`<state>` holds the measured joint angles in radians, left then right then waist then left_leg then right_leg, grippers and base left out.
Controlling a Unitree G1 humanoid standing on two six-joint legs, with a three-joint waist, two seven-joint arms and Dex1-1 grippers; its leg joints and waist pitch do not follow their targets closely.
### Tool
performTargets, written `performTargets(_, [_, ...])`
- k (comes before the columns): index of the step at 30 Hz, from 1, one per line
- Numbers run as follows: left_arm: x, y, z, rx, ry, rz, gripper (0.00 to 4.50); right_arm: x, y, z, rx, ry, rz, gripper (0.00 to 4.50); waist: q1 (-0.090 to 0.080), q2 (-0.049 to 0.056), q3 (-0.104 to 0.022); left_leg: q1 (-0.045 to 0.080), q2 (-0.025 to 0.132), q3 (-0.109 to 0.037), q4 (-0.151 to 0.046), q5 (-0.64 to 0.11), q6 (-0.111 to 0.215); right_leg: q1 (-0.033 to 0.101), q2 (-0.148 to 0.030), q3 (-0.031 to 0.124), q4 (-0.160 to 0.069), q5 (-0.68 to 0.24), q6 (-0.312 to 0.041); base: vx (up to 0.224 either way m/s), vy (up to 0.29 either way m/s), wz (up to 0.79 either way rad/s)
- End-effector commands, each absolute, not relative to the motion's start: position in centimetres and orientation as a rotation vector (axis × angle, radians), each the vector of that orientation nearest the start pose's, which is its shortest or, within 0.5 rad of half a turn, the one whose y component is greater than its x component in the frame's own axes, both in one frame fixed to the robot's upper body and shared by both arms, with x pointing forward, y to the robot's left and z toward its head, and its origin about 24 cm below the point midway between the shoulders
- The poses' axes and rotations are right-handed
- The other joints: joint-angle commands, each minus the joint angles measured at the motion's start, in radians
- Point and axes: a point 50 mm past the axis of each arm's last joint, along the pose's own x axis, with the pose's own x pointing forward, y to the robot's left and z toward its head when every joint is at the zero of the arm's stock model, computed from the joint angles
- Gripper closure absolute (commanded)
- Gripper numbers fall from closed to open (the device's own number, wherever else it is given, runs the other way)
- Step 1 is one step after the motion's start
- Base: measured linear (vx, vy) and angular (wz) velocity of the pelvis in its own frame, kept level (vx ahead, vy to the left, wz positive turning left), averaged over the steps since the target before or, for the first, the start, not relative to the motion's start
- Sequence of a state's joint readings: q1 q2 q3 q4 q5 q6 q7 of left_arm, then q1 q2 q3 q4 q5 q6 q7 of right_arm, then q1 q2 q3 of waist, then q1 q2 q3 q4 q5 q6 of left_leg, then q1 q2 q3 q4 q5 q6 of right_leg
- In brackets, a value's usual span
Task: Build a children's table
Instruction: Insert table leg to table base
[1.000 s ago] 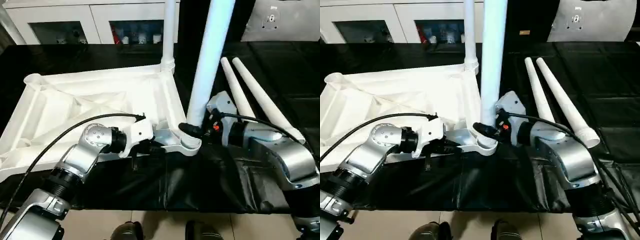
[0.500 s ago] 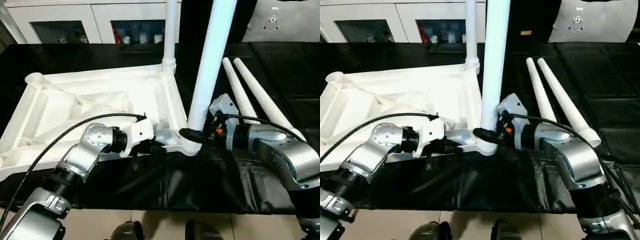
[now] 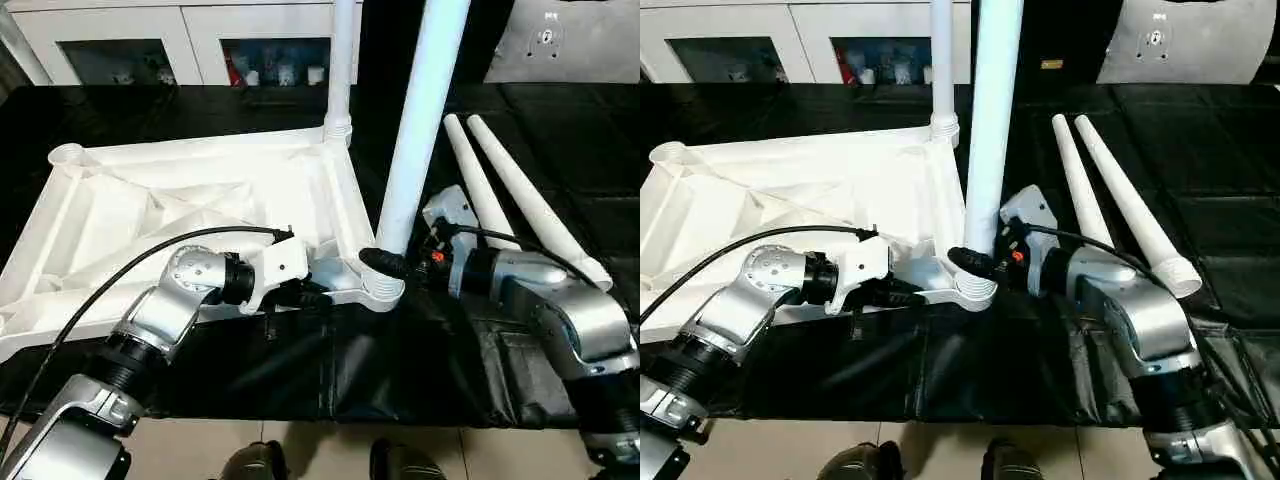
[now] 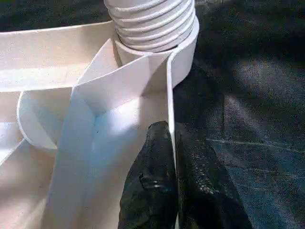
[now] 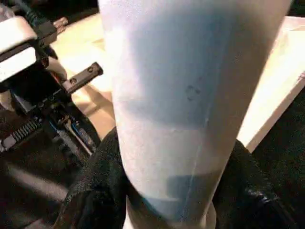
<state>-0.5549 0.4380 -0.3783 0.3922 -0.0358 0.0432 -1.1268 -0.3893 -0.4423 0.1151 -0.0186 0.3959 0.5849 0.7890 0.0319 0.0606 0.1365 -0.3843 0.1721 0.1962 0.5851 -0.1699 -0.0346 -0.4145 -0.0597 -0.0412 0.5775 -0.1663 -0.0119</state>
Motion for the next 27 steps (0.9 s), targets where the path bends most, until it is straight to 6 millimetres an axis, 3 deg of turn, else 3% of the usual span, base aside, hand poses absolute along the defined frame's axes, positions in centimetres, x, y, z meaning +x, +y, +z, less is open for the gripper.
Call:
performTargets(1, [31.0, 12.6, 7.4, 0.558, 0.283, -1.335, 4.50, 28.8, -15.1, 7.9, 0.014, 0.391, 0.928, 2.59, -0.002, 0.003, -0.055, 0.032, 0.054, -0.038, -0.086, -0.365, 0.002, 0.025, -0.083, 0.046, -0.092, -0.503, -0.149, 0.000, 0.000, 0.00])
performTargets(2, [31.0, 12.6, 7.4, 0.558, 0.283, -1.334, 4.50, 28.6, -15.3, 7.5, 0.029, 0.393, 0.909, 2.59, -0.001, 0.006, -0.055, 0.032, 0.054, -0.037, -0.087, -0.369, 0.002, 0.025, -0.083, 0.046, -0.091, -0.491, -0.157, 0.000, 0.000, 0.00])
performTargets(4, [31.0, 12.6, 7.4, 0.558, 0.283, -1.334, 4.50, 28.6, -15.3, 7.4, 0.029, 0.393, 0.908, 2.59, -0.001, 0.001, -0.055, 0.032, 0.054, -0.036, -0.087, -0.375, 0.001, 0.026, -0.084, 0.046, -0.093, -0.494, -0.159, 0.000, 0.000, 0.00])
performTargets(6, [31.1, 12.7, 7.5, 0.551, 0.284, -1.332, 4.50, 27.9, -15.7, 5.7, 0.072, 0.390, 0.849, 2.59, 0.001, 0.014, -0.052, 0.035, 0.055, -0.038, -0.088, -0.394, -0.004, 0.022, -0.085, 0.045, -0.096, -0.511, -0.156, 0.000, 0.000, 0.00])
performTargets(9, [31.1, 12.8, 7.5, 0.549, 0.285, -1.330, 4.50, 27.3, -15.9, 4.8, 0.103, 0.373, 0.806, 2.60, -0.001, 0.010, -0.050, 0.034, 0.054, -0.039, -0.092, -0.418, -0.007, 0.023, -0.085, 0.044, -0.100, -0.542, -0.143, 0.000, 0.000, 0.00])
performTargets(14, [31.1, 12.8, 7.4, 0.546, 0.288, -1.330, 4.50, 26.4, -16.0, 4.3, 0.063, 0.350, 0.798, 2.60, 0.000, 0.018, -0.046, 0.039, 0.054, -0.039, -0.095, -0.429, -0.006, 0.015, -0.084, 0.045, -0.110, -0.597, -0.117, 0.000, 0.000, 0.00])
performTargets(15, [31.0, 12.8, 7.4, 0.545, 0.290, -1.330, 4.50, 26.1, -16.0, 4.2, 0.024, 0.347, 0.807, 2.60, 0.001, 0.014, -0.047, 0.041, 0.055, -0.039, -0.095, -0.431, -0.008, 0.014, -0.084, 0.045, -0.110, -0.593, -0.110, 0.000, 0.000, 0.00])
performTargets(17, [31.0, 12.7, 7.3, 0.545, 0.291, -1.333, 4.50, 25.8, -16.0, 4.1, -0.047, 0.351, 0.834, 2.60, -0.003, 0.006, -0.045, 0.032, 0.053, -0.041, -0.099, -0.425, -0.003, 0.020, -0.084, 0.044, -0.108, -0.592, -0.108, 0.000, 0.000, 0.00])
performTargets(20, [30.9, 12.7, 7.3, 0.546, 0.291, -1.335, 4.50, 25.7, -15.9, 4.0, -0.112, 0.360, 0.862, 2.60, -0.003, 0.007, -0.043, 0.036, 0.052, -0.041, -0.096, -0.427, 0.003, 0.015, -0.086, 0.046, -0.112, -0.644, -0.093, 0.000, 0.000, 0.00])
performTargets(21, [30.8, 12.6, 7.2, 0.546, 0.290, -1.335, 4.50, 25.3, -15.7, 3.7, -0.199, 0.380, 0.926, 2.60, -0.005, -0.004, -0.041, 0.034, 0.052, -0.042, -0.096, -0.424, 0.006, 0.015, -0.087, 0.045, -0.112, -0.669, -0.082, 0.000, 0.000, 0.00])
performTargets(24, [30.6, 12.6, 7.1, 0.541, 0.289, -1.332, 4.50, 25.0, -15.6, 3.6, -0.212, 0.384, 0.955, 2.60, -0.008, -0.005, -0.037, 0.036, 0.051, -0.044, -0.096, -0.445, 0.009, 0.008, -0.089, 0.045, -0.121, -0.743, -0.058, 0.000, 0.000, 0.00])
performTargets(25, [30.6, 12.6, 7.1, 0.541, 0.289, -1.332, 4.50, 25.0, -15.6, 3.6, -0.212, 0.384, 0.955, 2.60, -0.009, -0.012, -0.037, 0.037, 0.051, -0.044, -0.096, -0.449, 0.009, 0.007, -0.089, 0.044, -0.124, -0.754, -0.053, 0.000, 0.000, 0.00])
performTargets(27, [30.5, 12.7, 7.0, 0.542, 0.291, -1.331, 4.50, 25.2, -15.4, 3.6, -0.225, 0.385, 0.971, 2.60, -0.012, -0.010, -0.037, 0.037, 0.053, -0.048, -0.100, -0.462, 0.006, 0.007, -0.087, 0.042, -0.123, -0.742, -0.050, 0.000, 0.000, 0.00])
